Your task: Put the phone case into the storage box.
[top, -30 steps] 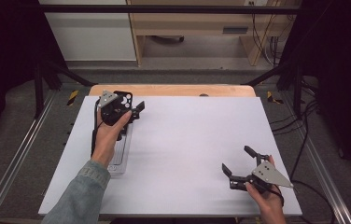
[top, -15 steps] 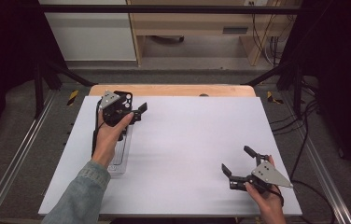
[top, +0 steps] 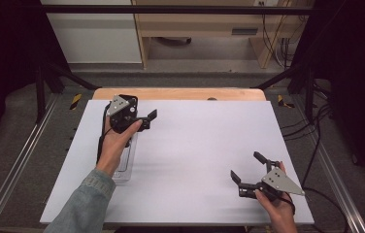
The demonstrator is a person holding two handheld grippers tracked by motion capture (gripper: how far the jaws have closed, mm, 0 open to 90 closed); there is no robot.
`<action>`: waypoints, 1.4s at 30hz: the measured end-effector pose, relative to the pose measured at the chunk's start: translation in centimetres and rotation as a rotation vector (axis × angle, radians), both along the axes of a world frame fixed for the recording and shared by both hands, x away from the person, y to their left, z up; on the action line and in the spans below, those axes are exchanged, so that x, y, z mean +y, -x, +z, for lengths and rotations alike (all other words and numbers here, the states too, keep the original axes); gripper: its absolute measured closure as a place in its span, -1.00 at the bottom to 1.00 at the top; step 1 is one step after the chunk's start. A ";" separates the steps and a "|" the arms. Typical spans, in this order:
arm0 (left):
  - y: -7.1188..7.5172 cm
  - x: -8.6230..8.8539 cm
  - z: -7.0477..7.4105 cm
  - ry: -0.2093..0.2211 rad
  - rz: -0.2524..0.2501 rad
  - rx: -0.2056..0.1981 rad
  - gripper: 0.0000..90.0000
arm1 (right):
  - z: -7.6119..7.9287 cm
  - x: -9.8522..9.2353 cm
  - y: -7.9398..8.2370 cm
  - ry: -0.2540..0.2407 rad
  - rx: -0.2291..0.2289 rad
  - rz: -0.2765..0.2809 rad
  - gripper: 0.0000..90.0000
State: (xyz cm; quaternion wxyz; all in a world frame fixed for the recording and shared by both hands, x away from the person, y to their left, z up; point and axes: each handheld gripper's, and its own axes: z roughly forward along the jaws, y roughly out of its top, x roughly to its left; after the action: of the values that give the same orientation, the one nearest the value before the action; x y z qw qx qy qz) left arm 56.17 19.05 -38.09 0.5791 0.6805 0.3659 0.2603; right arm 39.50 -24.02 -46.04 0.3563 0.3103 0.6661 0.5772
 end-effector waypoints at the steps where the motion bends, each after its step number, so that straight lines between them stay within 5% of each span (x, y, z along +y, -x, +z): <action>1: 0.0 -0.1 0.0 0.001 -0.004 -0.001 -0.96 | 0.0 0.0 0.0 0.000 0.000 0.000 -0.94; 26: 1.9 -2.5 0.9 -0.029 -0.121 -0.040 -0.96 | 0.0 0.0 0.0 0.002 0.002 0.001 -0.94; 42: 3.1 -3.1 1.4 -0.007 -0.173 -0.047 -0.96 | -0.1 0.1 0.0 0.004 0.003 0.004 -0.95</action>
State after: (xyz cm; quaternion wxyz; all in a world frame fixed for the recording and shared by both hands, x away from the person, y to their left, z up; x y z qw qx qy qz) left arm 53.03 15.95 -36.68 0.6055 0.7053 0.2910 0.2264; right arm 39.46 -23.92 -46.12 0.3547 0.3089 0.6685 0.5761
